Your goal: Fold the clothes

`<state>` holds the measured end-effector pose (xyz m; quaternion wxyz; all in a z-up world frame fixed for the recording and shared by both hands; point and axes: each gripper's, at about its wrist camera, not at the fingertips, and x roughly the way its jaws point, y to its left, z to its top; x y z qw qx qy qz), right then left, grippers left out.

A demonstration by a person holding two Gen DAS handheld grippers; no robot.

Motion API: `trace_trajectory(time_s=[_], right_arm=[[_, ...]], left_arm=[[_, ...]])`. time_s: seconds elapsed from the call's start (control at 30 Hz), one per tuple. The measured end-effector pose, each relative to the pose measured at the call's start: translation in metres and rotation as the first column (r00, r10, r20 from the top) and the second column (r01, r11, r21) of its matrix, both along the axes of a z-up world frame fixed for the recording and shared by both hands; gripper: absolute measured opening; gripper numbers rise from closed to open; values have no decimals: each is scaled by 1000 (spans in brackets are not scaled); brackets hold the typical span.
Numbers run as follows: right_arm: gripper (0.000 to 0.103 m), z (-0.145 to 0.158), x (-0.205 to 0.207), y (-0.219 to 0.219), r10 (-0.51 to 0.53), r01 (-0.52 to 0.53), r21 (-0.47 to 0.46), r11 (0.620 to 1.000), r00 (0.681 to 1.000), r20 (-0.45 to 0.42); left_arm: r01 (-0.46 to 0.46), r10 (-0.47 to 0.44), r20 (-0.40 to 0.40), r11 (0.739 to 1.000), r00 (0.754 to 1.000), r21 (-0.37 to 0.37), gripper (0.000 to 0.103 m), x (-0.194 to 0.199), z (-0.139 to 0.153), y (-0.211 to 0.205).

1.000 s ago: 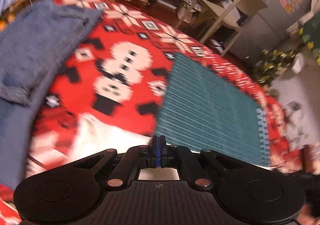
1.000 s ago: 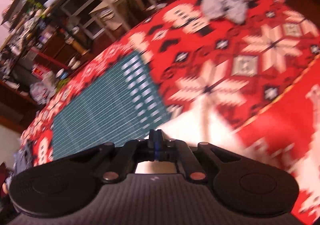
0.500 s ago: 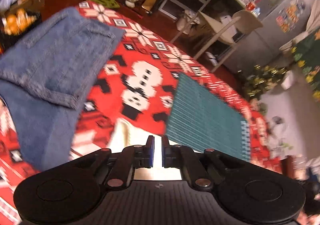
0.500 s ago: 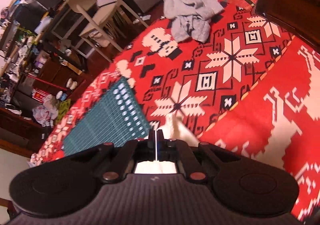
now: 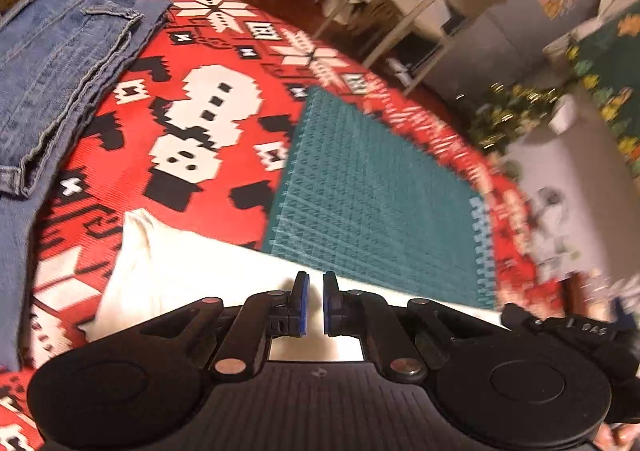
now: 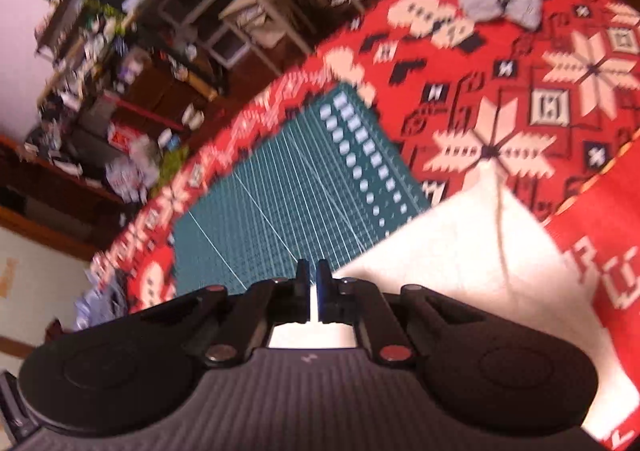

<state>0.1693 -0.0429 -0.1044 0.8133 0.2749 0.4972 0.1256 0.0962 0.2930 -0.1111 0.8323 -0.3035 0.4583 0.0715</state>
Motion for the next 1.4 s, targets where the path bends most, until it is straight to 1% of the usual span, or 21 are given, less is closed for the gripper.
trace_trajectory(time_s=[0.07, 0.3, 0.33, 0.43, 0.57, 0.63, 0.67, 0.73, 0.77, 0.83, 0.87, 0.93, 0.97, 1.0, 1.1, 1.13, 1.17, 1.2, 1.3, 1.4], right_arm=[[5, -10, 3, 7, 19, -19, -5, 1000, 999, -32], [5, -27, 14, 25, 65, -64, 33, 997, 997, -49], [5, -29, 16, 27, 71, -69, 40, 997, 996, -51], [5, -31, 19, 30, 67, -68, -19, 998, 996, -57], [5, -24, 24, 5, -26, 24, -34, 999, 998, -56], [4, -24, 28, -8, -76, 71, -62, 996, 994, -79], [0, -25, 32, -14, -98, 89, -92, 992, 990, -100], [0, -23, 35, -27, -138, 128, -95, 987, 985, -106], [0, -22, 36, -33, -157, 147, -99, 984, 982, -106], [0, -17, 37, -38, -191, 179, -143, 973, 978, -78], [0, -15, 38, -42, -206, 192, -172, 966, 977, -65], [0, -16, 39, -46, -220, 207, -189, 960, 974, -52], [0, -17, 39, -48, -227, 213, -181, 960, 972, -57], [0, -18, 40, -50, -233, 220, -172, 960, 970, -62], [0, -10, 40, -57, -242, 229, -198, 953, 969, -42], [0, -6, 39, -58, -245, 234, -209, 950, 969, -30], [3, -3, 37, -60, -250, 240, -208, 948, 968, -20], [9, 1, 34, -63, -255, 248, -206, 947, 967, -10], [10, 9, 29, -71, -275, 271, -189, 944, 961, 5], [10, 6, 29, -78, -283, 275, -148, 950, 959, -36]], left_arm=[[1, 0, -12, 1000, 1000, 22, 5, 2, -2, -2], [22, -21, -20, 998, 1000, 61, 5, 6, -8, -4], [20, -19, -22, 998, 1000, 64, 3, 6, -9, -3], [6, -4, -21, 997, 1000, 77, 3, 6, -8, 2], [-20, 22, -22, 996, 1000, 88, 3, 4, -7, 12], [-32, 35, -34, 995, 999, 90, 3, 3, -7, 19], [-38, 41, -40, 995, 998, 89, 3, 3, -7, 22], [-53, 57, -45, 995, 997, 79, 3, 2, -6, 29], [-64, 69, -51, 993, 996, 96, 3, 2, -5, 32], [-81, 92, -64, 985, 994, 155, 3, 1, -4, 36], [-75, 88, -69, 983, 994, 168, 3, 1, -3, 36], [-71, 86, -75, 982, 994, 175, 3, 1, -3, 38], [-73, 88, -74, 981, 993, 179, 3, 1, -2, 38], [-80, 95, -67, 977, 993, 199, 3, -1, 1, 39], [-99, 114, -45, 962, 993, 254, 3, -6, 10, 40], [-104, 116, -34, 962, 993, 253, 4, -9, 14, 42], [-111, 122, -28, 962, 992, 250, 5, -12, 16, 45], [-119, 129, -24, 962, 991, 246, 6, -14, 18, 48], [-140, 152, -34, 962, 988, 235, 6, -17, 19, 59], [-143, 157, -56, 969, 986, 202, 6, -18, 17, 63]])
